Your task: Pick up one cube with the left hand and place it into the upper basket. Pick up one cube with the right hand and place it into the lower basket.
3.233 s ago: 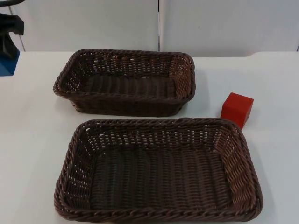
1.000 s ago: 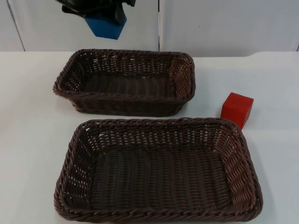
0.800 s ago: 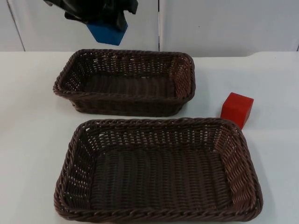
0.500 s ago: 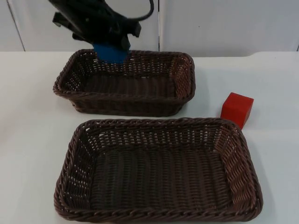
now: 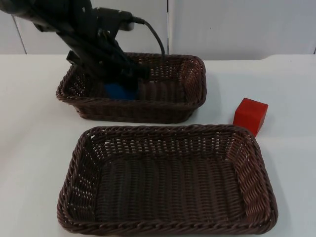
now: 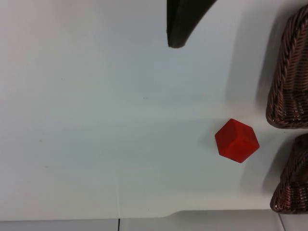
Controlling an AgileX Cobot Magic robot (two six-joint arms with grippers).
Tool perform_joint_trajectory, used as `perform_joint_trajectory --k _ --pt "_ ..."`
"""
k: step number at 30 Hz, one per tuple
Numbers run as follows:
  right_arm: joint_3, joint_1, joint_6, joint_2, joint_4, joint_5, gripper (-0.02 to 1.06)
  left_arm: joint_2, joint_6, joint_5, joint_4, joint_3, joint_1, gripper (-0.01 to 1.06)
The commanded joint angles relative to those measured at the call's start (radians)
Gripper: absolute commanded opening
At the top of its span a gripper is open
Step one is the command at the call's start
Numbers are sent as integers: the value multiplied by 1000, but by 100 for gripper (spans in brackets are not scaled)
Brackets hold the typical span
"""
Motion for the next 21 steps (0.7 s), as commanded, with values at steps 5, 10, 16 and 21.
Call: perform_joint_trajectory --k 5,10,16,21 --pt "1 -4 -7 -2 -3 -6 105 6 6 -29 -12 -6 -4 4" --pt "1 -4 -7 -2 -3 -6 105 13 6 -45 -9 -6 -4 15" --pt "1 -4 -7 -2 -3 -6 105 37 6 -45 -9 -6 -4 26" --pt "1 -4 -7 -2 -3 -6 105 42 6 -43 -12 -6 -4 37"
